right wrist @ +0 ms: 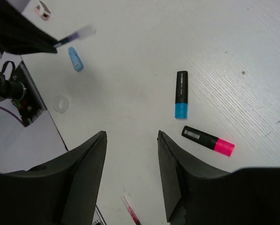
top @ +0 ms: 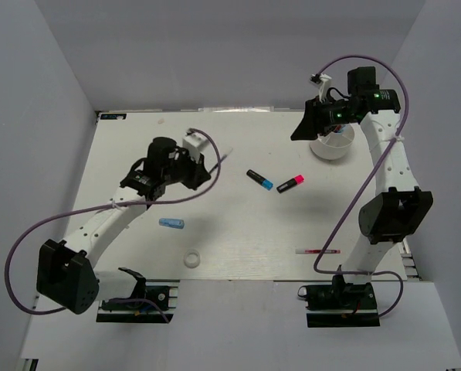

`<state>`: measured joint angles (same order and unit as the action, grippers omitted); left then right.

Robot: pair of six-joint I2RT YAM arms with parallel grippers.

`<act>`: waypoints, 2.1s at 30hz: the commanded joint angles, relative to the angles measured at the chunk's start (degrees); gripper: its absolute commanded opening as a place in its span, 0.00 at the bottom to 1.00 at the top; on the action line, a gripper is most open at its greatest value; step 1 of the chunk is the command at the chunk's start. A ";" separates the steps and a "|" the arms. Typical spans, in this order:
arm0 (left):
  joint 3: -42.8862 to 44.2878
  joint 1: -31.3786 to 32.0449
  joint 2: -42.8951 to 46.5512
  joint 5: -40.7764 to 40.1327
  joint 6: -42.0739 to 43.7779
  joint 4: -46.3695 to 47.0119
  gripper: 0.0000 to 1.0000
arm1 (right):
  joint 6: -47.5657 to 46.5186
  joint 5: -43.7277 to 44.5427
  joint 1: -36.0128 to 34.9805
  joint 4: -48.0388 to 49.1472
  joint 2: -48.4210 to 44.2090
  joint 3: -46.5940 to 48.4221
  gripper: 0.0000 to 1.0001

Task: Sort the stationery into containers
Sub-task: Place the pen in the storage box.

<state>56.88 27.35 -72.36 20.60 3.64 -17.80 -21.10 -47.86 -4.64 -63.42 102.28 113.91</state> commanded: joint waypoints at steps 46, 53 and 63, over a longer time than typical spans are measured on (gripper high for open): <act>-8.28 -5.38 0.28 43.65 -39.06 37.76 0.00 | 6.86 -23.87 -16.54 10.95 -3.84 -8.61 0.29; -7.32 -5.91 1.43 37.77 -34.68 27.85 0.84 | 7.83 -18.17 -15.31 11.12 -4.37 -8.88 0.00; -2.41 -13.99 -0.14 12.91 -25.04 5.00 0.98 | 2.30 -1.21 -5.57 4.45 -2.53 -2.41 0.00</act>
<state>50.04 14.92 -72.95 43.48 -27.35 -4.01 -15.68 -56.93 -14.33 -55.86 99.88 105.65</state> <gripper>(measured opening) 0.978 0.197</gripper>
